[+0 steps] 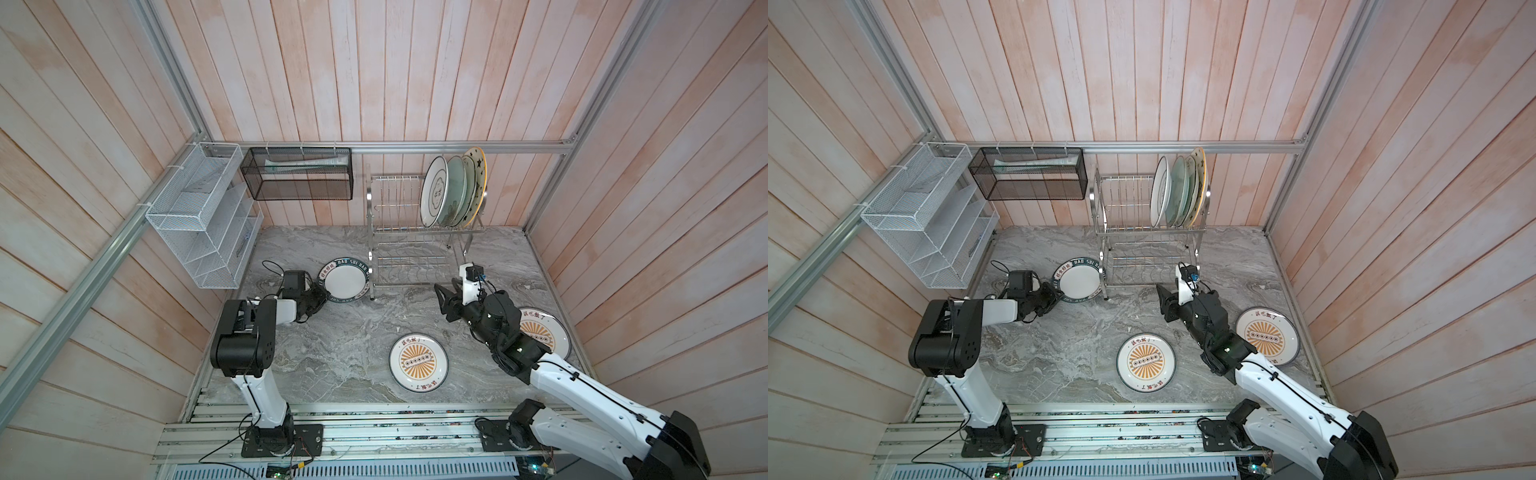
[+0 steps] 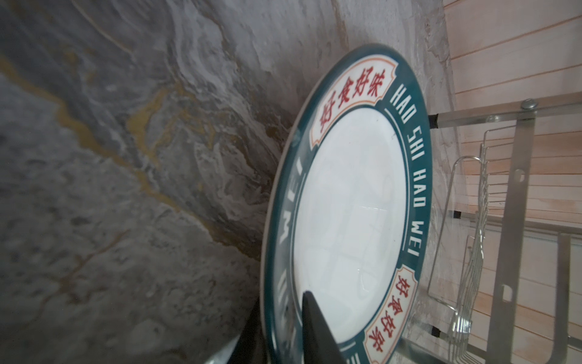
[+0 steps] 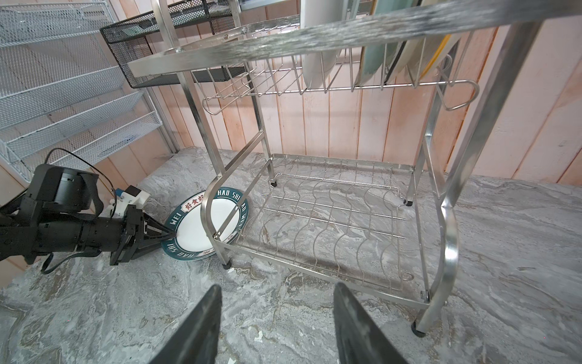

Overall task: Load plates into a dish rack
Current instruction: Pick up the plate from the top-center of the table.

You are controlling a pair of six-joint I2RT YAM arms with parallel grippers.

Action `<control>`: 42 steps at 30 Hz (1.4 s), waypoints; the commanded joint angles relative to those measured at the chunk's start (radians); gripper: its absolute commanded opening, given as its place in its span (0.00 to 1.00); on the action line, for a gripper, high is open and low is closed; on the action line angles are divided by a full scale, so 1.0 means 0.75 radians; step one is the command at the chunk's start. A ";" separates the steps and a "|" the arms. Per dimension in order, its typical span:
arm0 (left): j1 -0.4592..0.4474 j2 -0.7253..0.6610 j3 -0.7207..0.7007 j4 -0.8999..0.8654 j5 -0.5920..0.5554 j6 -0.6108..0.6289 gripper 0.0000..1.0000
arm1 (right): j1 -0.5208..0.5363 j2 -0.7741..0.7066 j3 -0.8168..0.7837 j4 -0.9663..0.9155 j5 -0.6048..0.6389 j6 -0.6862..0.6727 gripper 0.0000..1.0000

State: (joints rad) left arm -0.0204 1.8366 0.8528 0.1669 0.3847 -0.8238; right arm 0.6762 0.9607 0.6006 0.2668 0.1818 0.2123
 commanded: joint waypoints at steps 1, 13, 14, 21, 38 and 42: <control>-0.006 0.032 0.006 -0.068 -0.026 0.014 0.20 | -0.001 -0.016 -0.015 -0.009 0.016 -0.009 0.57; -0.006 -0.015 0.007 -0.110 -0.083 0.027 0.14 | -0.002 -0.022 -0.016 -0.011 0.017 -0.009 0.57; -0.005 -0.019 0.005 -0.114 -0.090 0.028 0.13 | -0.002 -0.024 -0.017 -0.011 0.017 -0.007 0.57; -0.003 -0.050 -0.004 -0.139 -0.142 0.029 0.11 | -0.002 -0.025 -0.017 -0.014 0.017 -0.009 0.57; 0.015 -0.161 -0.041 -0.190 -0.267 0.025 0.02 | -0.002 -0.034 -0.017 -0.022 0.020 -0.011 0.57; 0.019 -0.237 -0.062 -0.221 -0.337 0.027 0.00 | -0.001 -0.038 -0.019 -0.019 0.018 -0.008 0.57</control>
State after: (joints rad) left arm -0.0158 1.6917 0.8356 0.0772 0.2310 -0.8330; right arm 0.6762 0.9504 0.5991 0.2665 0.1822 0.2119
